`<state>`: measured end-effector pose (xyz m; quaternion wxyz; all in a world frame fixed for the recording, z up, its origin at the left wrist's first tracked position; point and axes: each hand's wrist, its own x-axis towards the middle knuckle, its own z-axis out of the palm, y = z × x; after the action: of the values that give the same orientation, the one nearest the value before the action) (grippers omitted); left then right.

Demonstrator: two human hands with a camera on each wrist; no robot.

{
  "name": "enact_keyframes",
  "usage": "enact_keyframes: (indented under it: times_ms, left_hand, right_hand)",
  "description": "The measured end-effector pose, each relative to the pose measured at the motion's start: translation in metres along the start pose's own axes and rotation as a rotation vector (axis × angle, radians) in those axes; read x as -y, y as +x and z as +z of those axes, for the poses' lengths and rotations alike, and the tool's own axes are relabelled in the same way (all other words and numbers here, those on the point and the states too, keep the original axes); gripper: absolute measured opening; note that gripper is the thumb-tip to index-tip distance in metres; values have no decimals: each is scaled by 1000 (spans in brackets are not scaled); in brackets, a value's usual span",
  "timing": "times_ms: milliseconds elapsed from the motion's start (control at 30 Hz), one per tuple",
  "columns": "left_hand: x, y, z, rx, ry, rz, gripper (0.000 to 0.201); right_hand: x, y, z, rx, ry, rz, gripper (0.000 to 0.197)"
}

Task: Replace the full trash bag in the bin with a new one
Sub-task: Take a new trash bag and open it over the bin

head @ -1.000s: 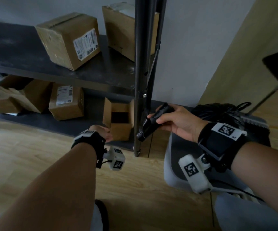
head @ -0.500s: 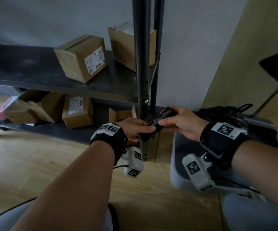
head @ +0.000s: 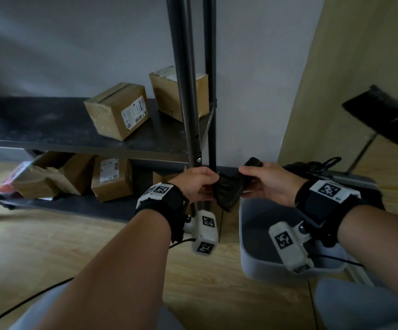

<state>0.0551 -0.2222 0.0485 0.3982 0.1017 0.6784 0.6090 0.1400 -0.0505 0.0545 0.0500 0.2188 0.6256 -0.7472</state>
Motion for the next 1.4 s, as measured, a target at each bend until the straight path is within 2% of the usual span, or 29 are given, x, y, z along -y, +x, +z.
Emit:
enact_keyframes:
  times_ms: [167,200,267,333,433,467,567,700,767,933,1267,1400]
  left_hand:
    - [-15,-2,15,66,-74,11,7]
    - [-17,-1,18,85,-79,8,10]
    - [-18,1,22,117,-18,9,13]
    - [-17,3,24,150,75,-7,8]
    - [-17,4,26,135,148,-24,4]
    - [-17,5,27,136,171,-18,7]
    - [-16,8,36,191,239,8,35]
    - [-15,10,49,227,341,48,19]
    - [-12,12,50,236,399,44,19]
    - [-15,12,33,164,523,14,11]
    - [-24,-7,-11,94,502,-64,19]
    - [-18,-16,-39,32,466,-150,17]
  right_hand:
    - [5,-2,-2,-81,190,-18,8]
    - [6,-2,-4,-93,210,-19,8]
    - [8,-1,-7,-116,205,-33,6]
    - [7,1,-12,-141,148,-55,7]
    - [4,1,-17,-172,105,-64,7]
    - [3,1,-18,-169,112,-66,7]
    - [2,2,-19,-143,127,-79,12]
    - [3,2,-14,-114,155,-68,16]
    - [5,2,-13,-106,138,-68,18]
    - [4,2,-12,-137,50,-75,13]
    - [6,-6,-21,59,126,123,22]
    - [6,-10,-20,14,127,162,9]
